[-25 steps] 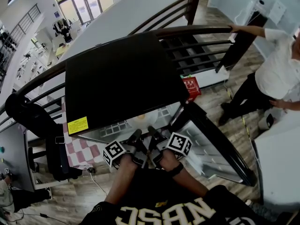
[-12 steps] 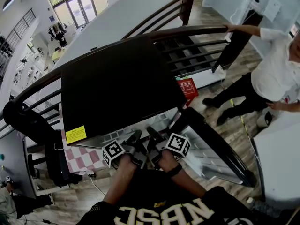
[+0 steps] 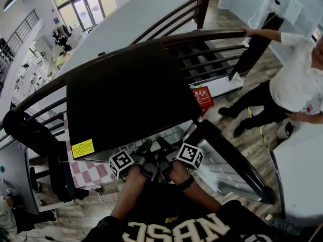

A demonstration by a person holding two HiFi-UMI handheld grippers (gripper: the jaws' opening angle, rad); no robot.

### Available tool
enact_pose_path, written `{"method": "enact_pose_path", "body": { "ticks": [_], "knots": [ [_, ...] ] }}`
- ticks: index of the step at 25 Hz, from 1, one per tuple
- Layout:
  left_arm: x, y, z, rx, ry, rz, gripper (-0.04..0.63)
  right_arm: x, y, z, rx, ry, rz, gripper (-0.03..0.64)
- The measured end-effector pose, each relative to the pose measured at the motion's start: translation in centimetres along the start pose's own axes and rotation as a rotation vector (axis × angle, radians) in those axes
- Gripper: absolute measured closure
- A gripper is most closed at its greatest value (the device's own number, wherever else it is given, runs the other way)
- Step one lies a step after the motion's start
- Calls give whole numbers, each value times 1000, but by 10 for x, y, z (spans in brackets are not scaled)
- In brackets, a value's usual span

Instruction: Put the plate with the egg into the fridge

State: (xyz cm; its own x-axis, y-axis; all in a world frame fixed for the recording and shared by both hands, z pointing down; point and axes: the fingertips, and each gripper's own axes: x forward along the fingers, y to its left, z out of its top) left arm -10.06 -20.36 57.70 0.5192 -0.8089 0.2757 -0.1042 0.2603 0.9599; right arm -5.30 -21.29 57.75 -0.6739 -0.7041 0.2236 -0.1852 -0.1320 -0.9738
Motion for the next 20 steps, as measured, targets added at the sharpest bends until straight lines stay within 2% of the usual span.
{"method": "enact_pose_path", "body": {
  "ticks": [9,15,20],
  "knots": [
    [9,-10,3,-5,16,-12,574,8,8,5,-4,-4,8,580],
    [9,-2,13,25,-5,25,574,13,11,7,-35,-3,16,580],
    [3,-8,10,26,-18,16,574,13,11,2,-34,18,16,578]
  ]
}}
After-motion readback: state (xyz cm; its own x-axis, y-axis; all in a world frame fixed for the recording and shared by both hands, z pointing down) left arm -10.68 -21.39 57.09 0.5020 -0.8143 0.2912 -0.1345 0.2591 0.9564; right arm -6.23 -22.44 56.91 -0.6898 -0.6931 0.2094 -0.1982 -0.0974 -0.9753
